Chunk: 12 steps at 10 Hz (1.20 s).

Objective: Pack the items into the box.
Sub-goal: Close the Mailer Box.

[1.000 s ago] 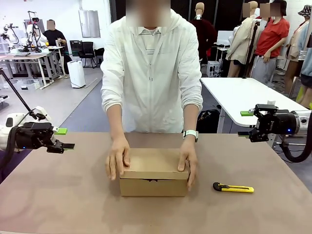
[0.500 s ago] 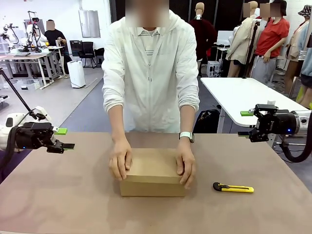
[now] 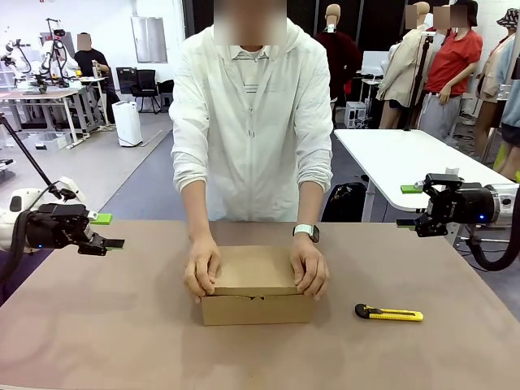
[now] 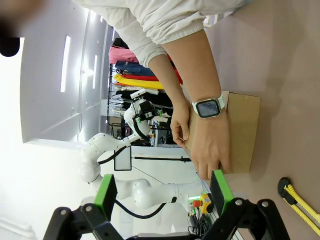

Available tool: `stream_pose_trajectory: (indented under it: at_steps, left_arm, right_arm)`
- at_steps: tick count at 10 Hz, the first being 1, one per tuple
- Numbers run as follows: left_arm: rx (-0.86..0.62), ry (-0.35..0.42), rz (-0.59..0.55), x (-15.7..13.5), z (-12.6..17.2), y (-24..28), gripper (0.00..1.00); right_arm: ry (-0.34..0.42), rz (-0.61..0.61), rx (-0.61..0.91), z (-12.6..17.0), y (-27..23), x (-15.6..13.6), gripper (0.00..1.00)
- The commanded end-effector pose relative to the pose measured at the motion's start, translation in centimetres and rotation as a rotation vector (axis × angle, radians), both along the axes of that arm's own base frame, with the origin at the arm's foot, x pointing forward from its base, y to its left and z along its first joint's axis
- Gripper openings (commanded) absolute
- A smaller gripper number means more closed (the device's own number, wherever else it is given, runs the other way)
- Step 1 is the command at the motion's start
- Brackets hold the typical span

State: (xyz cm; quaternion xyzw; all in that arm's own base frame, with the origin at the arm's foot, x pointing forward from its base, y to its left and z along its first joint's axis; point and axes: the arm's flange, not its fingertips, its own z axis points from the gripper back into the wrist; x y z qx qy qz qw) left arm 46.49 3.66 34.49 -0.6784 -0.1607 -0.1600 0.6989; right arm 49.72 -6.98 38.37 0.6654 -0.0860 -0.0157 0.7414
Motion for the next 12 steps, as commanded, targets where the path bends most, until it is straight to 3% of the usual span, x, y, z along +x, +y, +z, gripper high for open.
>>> stream_pose_trajectory:
  at_steps: [1,12]
  left_arm:
    - [-0.018,-0.019,-0.001,0.02,0.19,-0.11,1.00]
    - [-0.018,-0.019,-0.001,0.02,0.19,-0.11,1.00]
  right_arm:
    - [-0.008,0.012,0.000,0.44,0.06,-0.09,1.00]
    - [-0.008,0.012,0.000,0.44,0.06,-0.09,1.00]
